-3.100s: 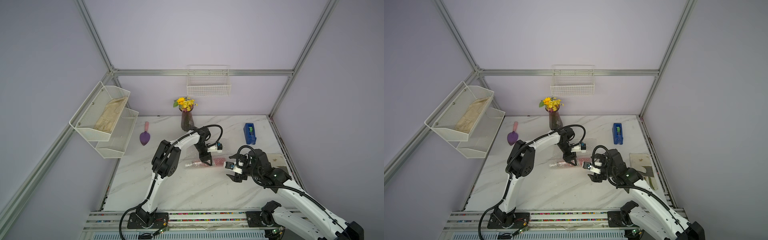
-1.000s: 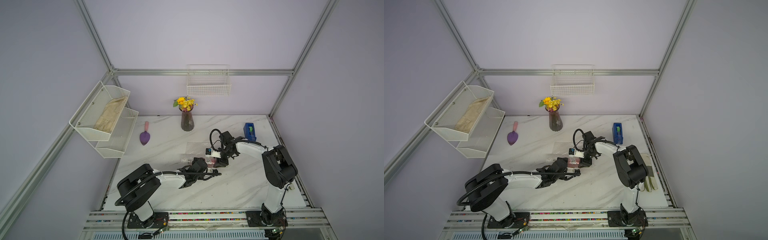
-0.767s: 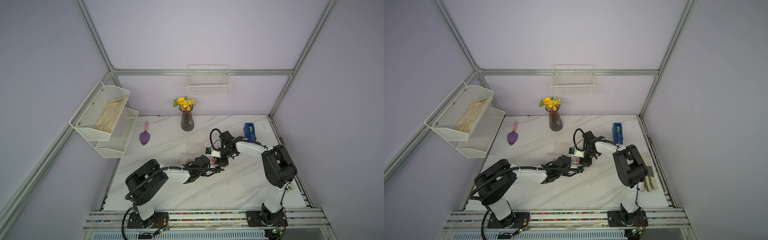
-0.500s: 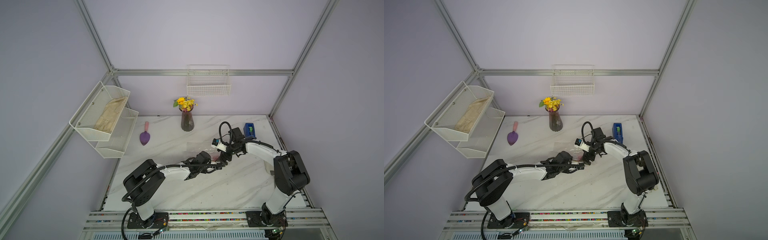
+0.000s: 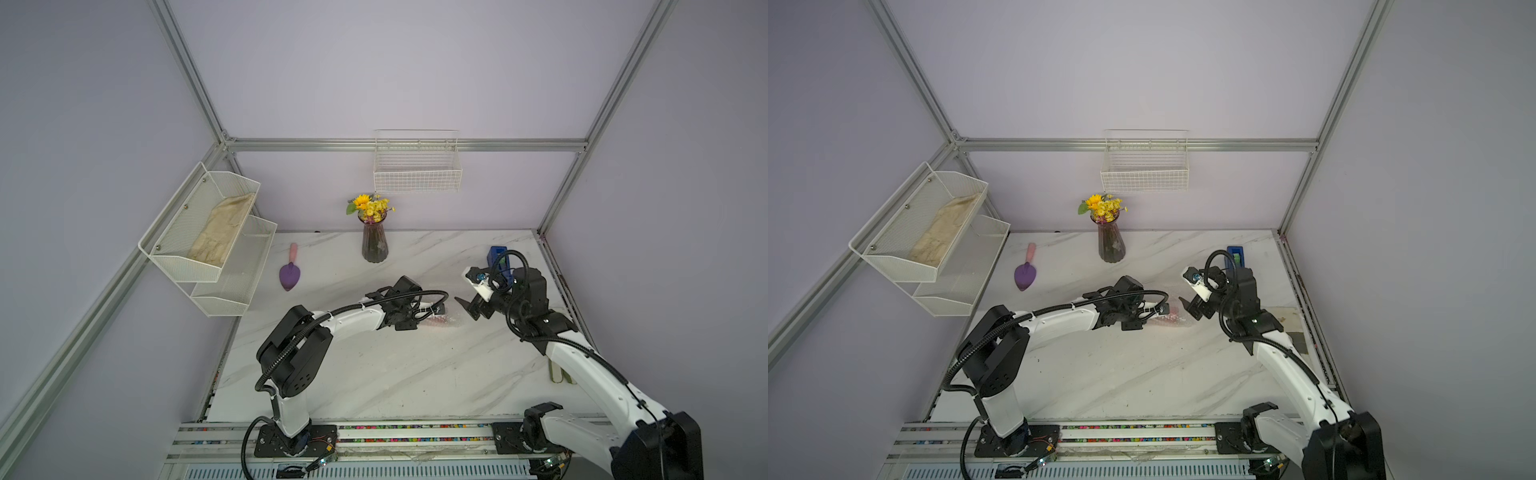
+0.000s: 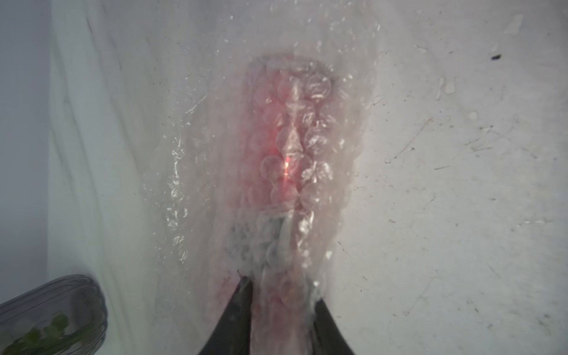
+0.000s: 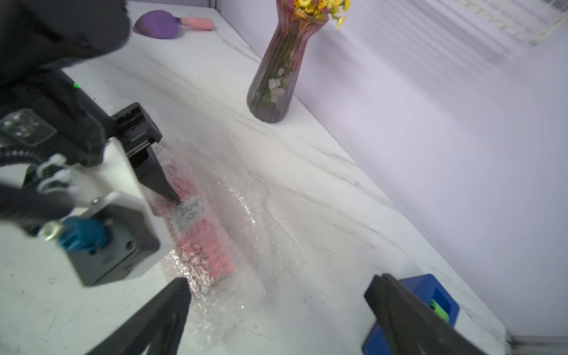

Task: Wrap wine bottles in bubble wrap
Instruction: Wrap the wine bottle in bubble wrap.

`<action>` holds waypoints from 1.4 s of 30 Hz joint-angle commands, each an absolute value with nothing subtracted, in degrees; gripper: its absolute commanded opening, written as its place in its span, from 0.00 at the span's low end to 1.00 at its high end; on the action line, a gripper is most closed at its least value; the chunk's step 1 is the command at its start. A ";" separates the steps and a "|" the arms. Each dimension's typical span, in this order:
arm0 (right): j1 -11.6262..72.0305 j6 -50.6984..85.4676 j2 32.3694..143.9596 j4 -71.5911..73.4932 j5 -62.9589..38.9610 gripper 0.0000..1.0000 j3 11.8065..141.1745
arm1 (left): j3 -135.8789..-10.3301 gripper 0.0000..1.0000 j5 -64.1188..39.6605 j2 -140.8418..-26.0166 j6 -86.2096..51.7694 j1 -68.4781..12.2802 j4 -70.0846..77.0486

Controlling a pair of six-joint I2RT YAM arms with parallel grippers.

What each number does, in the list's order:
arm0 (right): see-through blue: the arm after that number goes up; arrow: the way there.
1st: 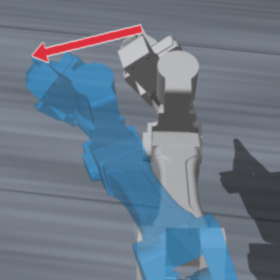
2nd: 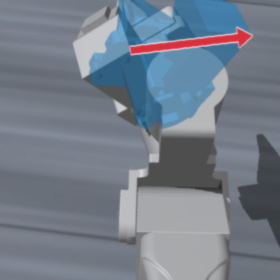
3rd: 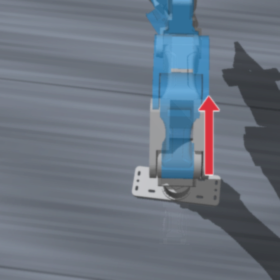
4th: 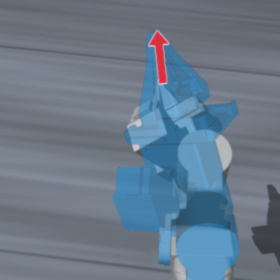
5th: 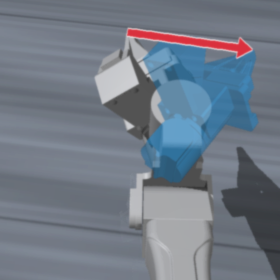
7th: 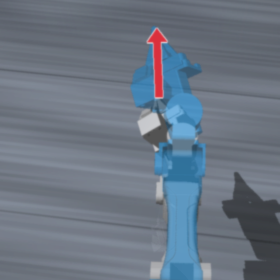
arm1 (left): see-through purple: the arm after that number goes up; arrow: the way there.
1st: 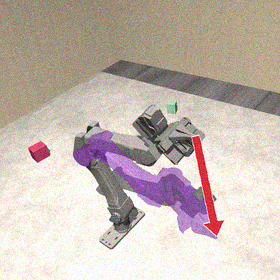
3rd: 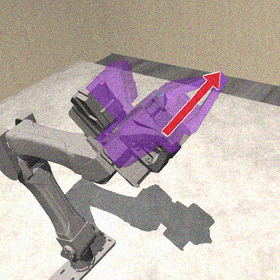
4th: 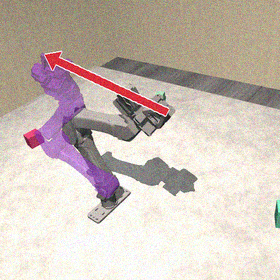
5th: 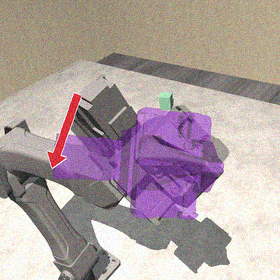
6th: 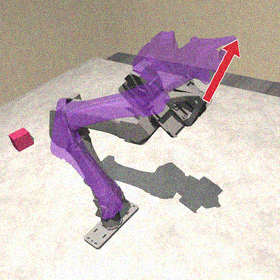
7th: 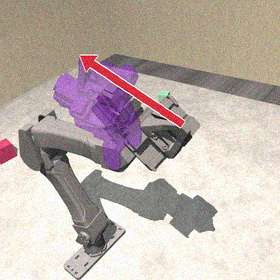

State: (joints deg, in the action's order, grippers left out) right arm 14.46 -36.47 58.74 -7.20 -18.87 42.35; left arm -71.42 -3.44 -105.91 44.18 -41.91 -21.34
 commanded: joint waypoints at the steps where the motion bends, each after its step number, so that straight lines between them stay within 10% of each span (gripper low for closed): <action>1: 14.50 -42.88 52.51 -9.24 -18.66 0.97 39.26 | -75.14 0.30 -14.02 -114.06 41.44 -40.18 -42.19; 8: 18.17 -54.61 48.43 -26.04 -21.22 0.97 37.81 | -91.02 0.33 -19.58 -124.68 41.92 -36.29 -59.92; 17: 32.07 -55.02 62.43 -8.56 -8.46 0.97 35.25 | -105.69 0.37 -22.97 -134.52 42.97 -33.78 -72.81; 35: 31.60 -62.70 94.12 11.60 -2.50 0.97 41.75 | -115.71 0.37 -23.90 -143.15 45.30 -31.90 -78.93; 42: 29.76 -63.76 98.98 1.73 -5.62 0.77 46.27 | -114.56 0.37 -21.35 -140.02 44.14 -31.90 -77.33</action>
